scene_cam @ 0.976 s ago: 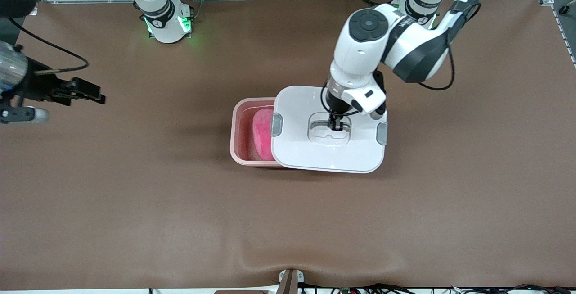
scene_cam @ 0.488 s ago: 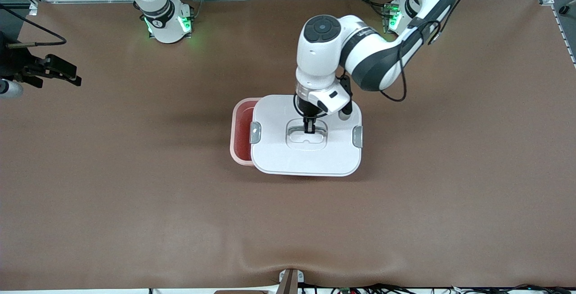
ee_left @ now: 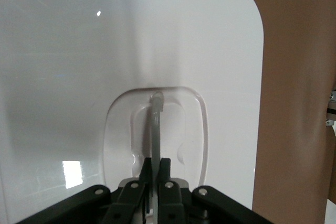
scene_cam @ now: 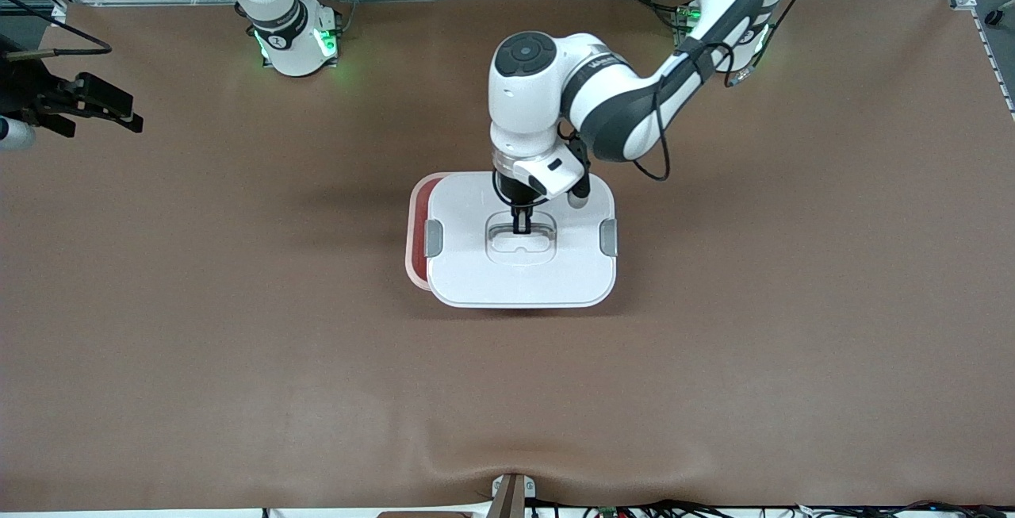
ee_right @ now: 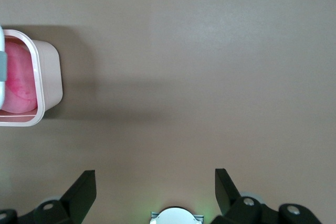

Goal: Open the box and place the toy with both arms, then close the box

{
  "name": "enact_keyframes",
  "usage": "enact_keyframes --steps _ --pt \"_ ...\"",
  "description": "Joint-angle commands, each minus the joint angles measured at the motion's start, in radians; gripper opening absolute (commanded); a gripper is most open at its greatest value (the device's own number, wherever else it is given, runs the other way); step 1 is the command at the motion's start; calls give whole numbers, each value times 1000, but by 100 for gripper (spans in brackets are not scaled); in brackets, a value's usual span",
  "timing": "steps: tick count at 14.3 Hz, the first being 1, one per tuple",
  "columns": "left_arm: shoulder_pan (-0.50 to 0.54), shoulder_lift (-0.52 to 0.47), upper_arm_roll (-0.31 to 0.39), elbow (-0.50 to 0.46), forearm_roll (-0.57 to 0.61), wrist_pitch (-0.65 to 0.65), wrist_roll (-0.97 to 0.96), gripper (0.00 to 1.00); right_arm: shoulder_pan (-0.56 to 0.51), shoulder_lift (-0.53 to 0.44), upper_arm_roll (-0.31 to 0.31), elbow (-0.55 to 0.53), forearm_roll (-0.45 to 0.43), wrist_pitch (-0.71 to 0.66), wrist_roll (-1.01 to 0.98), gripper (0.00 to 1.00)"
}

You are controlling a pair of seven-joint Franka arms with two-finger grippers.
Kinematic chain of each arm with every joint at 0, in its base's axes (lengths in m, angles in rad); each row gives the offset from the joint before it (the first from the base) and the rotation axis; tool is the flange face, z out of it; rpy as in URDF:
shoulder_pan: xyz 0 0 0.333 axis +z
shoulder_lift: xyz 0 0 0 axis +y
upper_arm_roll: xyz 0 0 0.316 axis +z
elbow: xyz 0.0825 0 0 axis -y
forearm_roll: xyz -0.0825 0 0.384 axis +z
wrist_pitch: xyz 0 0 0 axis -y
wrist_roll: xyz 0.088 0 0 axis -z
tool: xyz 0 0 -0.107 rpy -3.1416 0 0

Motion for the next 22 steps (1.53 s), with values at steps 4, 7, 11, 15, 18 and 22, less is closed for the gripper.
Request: enact_keyframes --steps 4,7,11,15,18,22 --pt "-120 51 89 96 25 -8 -64 0 -47 -29 4 -72 33 48 -18 100" --pt "-141 54 91 95 25 -8 -84 0 -50 -36 5 -74 23 32 -28 100" --pt "-146 63 91 92 26 -8 -84 0 -47 -39 8 -73 -8 26 -59 100" --pt "-148 65 89 90 23 -8 -79 0 -46 -41 8 -66 -25 23 -96 100" --pt "-148 65 89 89 23 -8 -82 0 -43 -30 10 -22 -25 2 -90 100" --pt "-149 65 89 89 17 -8 -82 0 -46 -24 10 -7 -25 -23 -93 100"
